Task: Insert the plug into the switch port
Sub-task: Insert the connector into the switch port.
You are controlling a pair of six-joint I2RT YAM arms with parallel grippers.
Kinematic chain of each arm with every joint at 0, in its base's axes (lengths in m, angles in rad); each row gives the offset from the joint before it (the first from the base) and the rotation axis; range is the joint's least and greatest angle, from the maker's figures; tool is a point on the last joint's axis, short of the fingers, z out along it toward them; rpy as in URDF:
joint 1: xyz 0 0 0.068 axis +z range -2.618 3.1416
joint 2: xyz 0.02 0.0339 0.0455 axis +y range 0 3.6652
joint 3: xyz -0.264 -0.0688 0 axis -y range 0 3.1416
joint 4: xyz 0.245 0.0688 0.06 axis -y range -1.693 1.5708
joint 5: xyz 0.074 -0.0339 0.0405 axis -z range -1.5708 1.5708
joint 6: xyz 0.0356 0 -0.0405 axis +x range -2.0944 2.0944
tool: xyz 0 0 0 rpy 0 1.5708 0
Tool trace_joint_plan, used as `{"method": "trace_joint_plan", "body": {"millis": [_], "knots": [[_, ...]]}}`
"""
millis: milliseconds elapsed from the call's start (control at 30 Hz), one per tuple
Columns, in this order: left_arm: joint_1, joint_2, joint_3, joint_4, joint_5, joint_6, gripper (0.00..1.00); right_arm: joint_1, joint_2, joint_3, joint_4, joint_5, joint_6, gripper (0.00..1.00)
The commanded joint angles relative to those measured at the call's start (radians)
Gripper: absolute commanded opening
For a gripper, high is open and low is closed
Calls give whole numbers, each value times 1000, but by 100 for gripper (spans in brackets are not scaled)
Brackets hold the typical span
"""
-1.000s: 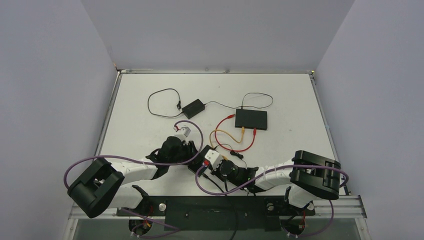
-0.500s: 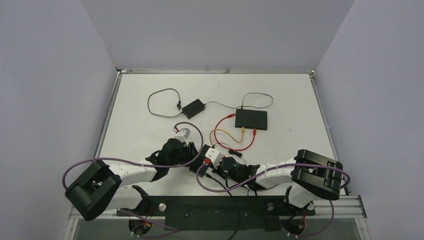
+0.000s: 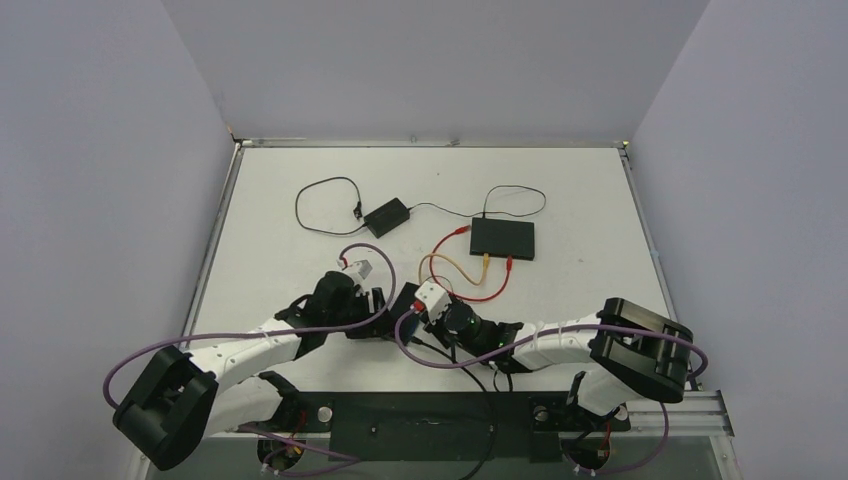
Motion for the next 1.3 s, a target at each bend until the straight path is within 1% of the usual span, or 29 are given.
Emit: {"method": "trace_joint_plan", "body": {"millis": [0, 133, 267, 533, 633, 667, 733, 800, 900, 1000, 1067, 1167, 1200, 1267], "knots": [[71, -69, 57, -143, 1, -7, 60, -39, -24, 59, 37, 40, 47, 0], [101, -96, 101, -219, -38, 5, 61, -52, 11, 93, 4, 34, 55, 0], [112, -128, 120, -252, -55, -1, 62, -69, 75, 161, -34, 44, 84, 0], [121, -203, 154, -316, -63, 3, 62, -133, 202, 304, -32, 22, 132, 1], [127, -232, 164, -345, -69, 6, 62, -169, 249, 365, -33, -9, 146, 7], [128, -237, 168, -350, -71, 8, 62, -174, 274, 378, -35, -15, 148, 8], [134, -256, 173, -361, -74, 9, 62, -180, 306, 409, -37, -22, 149, 15], [137, -273, 178, -368, -73, 11, 62, -180, 324, 423, -31, -13, 152, 18], [141, -296, 198, -385, -70, 13, 62, -180, 303, 407, -3, -1, 160, 24], [144, -315, 215, -398, -72, 21, 62, -180, 253, 388, -7, 17, 156, 33], [145, -326, 229, -415, -76, 29, 62, -181, 193, 364, -18, 34, 149, 38], [146, -345, 259, -434, -86, 44, 62, -180, 56, 317, -56, 68, 136, 44], [147, -351, 263, -447, -95, 47, 62, -181, 26, 302, -80, 83, 129, 48], [148, -357, 297, -467, -107, 57, 63, -180, -91, 290, -140, 107, 111, 52]]}}
